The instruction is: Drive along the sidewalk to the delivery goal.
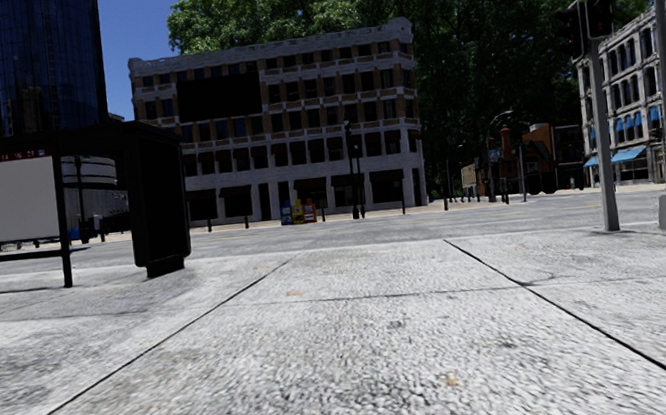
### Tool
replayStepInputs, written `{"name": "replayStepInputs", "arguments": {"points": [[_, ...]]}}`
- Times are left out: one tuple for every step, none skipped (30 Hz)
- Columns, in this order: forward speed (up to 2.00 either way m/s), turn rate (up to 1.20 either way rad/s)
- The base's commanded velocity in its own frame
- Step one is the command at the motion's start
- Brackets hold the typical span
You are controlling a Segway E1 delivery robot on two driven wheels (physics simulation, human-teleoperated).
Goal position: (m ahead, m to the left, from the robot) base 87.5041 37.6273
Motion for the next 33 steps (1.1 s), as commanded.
{"name": "replayStepInputs", "arguments": {"points": [[2.00, 0.00], [2.00, 0.00], [2.00, 0.00], [2.00, 0.00], [2.00, 0.00], [2.00, 0.00], [2.00, 0.00], [2.00, 0.00], [2.00, 0.00], [2.00, 0.00], [2.00, 0.77], [2.00, 1.20], [2.00, 1.20], [2.00, 1.20], [2.00, 1.20], [2.00, 1.20], [2.00, 1.20], [2.00, 1.20], [2.00, 1.20], [2.00, 1.20], [2.00, 1.20], [2.00, 1.20], [2.00, 1.20], [2.00, 1.20], [2.00, 1.20], [2.00, 1.20], [2.00, 1.20], [2.00, 1.20], [2.00, 1.20], [2.00, 1.20], [2.00, 1.20], [2.00, 1.20], [2.00, 1.20]]}}
